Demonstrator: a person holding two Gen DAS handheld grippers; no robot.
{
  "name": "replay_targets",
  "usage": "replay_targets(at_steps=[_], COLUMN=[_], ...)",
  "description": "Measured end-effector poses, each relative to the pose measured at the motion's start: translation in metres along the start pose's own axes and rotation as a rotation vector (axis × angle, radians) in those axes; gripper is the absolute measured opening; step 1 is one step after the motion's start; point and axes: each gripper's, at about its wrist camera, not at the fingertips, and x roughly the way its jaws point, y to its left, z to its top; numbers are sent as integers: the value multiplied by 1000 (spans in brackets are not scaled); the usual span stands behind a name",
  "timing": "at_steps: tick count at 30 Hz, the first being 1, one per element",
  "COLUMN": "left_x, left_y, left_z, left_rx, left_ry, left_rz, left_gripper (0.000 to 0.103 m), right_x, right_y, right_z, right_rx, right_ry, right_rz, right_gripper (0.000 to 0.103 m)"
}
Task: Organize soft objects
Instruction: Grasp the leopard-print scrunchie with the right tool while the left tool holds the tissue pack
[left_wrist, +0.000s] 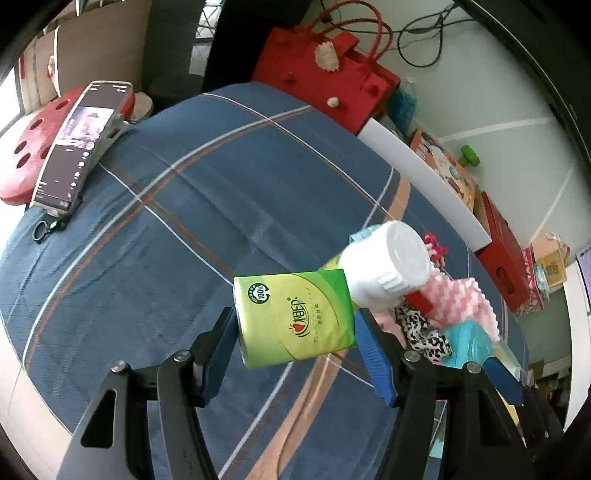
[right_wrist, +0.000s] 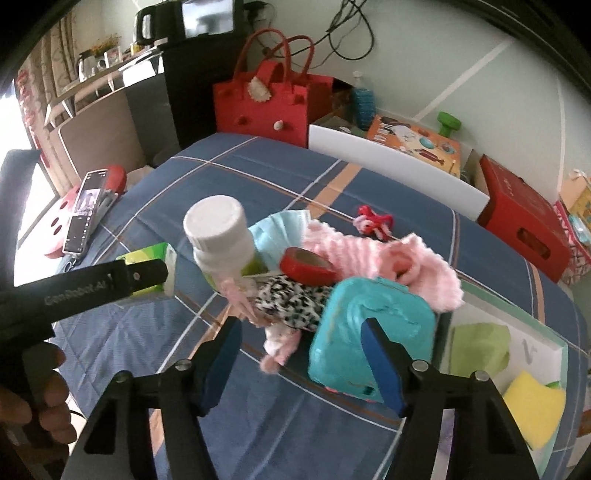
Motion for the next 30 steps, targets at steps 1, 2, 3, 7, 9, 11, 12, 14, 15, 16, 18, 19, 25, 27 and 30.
replay_targets(at_steps=[1,2,3,7,9,11,12,14,15,16,18,19,25,27,30], left_x=[-1,-1,-1,2,3,3,3,2,2,2,3,4,6,6,6], left_y=[1,2,4,2,1,0,1,0,0,1,2,3,3,3,2], left_z=[1,2,2,2,2,2,2,2,2,2,3,3,4,4,4], left_rx=[-1,-4,-8,-8,-3,0,0,-1,-1,-3,-6,-7,-7,-5,0], left_ry=[-4,-5,-3,6,10,14,15,14,14,14,17,19,28,30,27], left_rz=[-1,-5,-14,-27,-35,-49,-56,-67,-70,-74,-79,-79,-81,-80,-76], left_gripper=[66,66,66,66,66,66,66,66,66,66,66,66,66,66,66], right_x=[2,3,5,15,18,23,25,28,29,31,33,35,38,37,36], right_y=[4,7,10,16,19,22,23,24,24,23,23,23,19,18,14], right_z=[1,2,3,5,6,6,6,6,6,6,6,6,8,7,8], right_rx=[-9,-17,-23,-37,-44,-53,-56,-59,-60,-60,-60,-59,-42,-37,-21], right_ry=[0,0,0,13,22,34,38,46,48,49,53,55,47,48,43], right_rz=[-3,-6,-10,-22,-21,-30,-33,-38,-39,-43,-49,-54,-65,-64,-60], right_gripper=[62,57,55,53,51,51,50,48,48,48,44,42,29,21,16])
